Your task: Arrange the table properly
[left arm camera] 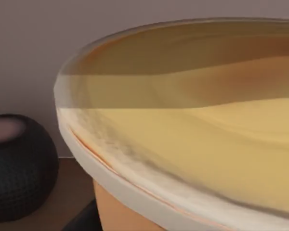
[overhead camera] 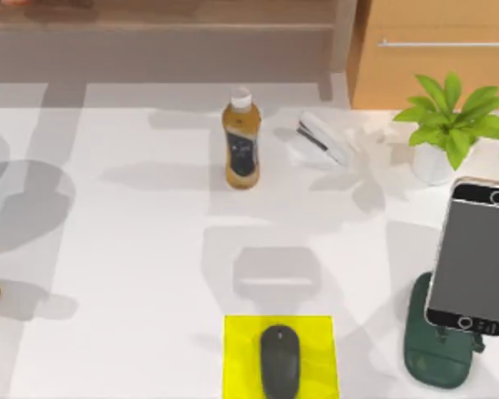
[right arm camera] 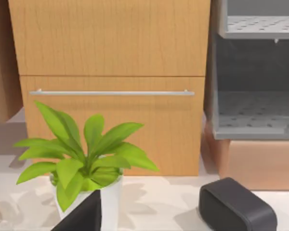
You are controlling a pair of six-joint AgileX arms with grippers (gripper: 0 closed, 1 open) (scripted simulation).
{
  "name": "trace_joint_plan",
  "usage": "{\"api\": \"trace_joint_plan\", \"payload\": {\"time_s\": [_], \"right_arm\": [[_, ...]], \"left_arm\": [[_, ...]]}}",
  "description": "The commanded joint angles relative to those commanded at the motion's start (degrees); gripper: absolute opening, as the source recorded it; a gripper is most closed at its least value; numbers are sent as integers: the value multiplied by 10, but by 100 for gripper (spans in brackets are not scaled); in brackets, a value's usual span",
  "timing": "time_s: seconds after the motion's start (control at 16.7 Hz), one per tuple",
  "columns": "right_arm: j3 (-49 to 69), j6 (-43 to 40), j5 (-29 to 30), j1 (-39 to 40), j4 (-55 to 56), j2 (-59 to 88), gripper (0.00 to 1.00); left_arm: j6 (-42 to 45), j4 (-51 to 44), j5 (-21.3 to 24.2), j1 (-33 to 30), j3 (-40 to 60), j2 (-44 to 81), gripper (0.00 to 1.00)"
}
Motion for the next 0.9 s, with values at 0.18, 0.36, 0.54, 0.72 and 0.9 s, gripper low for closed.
{"api": "trace_joint_plan", "payload": {"time_s": [0.18,0.36,0.54,0.72,0.9], "right_arm": [[0,0,0,0,0,0,100],[0,0,0,0,0,0,100],[0,0,0,0,0,0,100],[0,0,0,0,0,0,100],[0,0,0,0,0,0,100]], "left_arm": [[0,-11,4,2,6,5,0],[0,-11,4,2,6,5,0],[7,-8,-5,1,2,-5,0],[36,-5,-55,17,-15,-25,0],[59,-1,-107,31,-26,-37,0]]}}
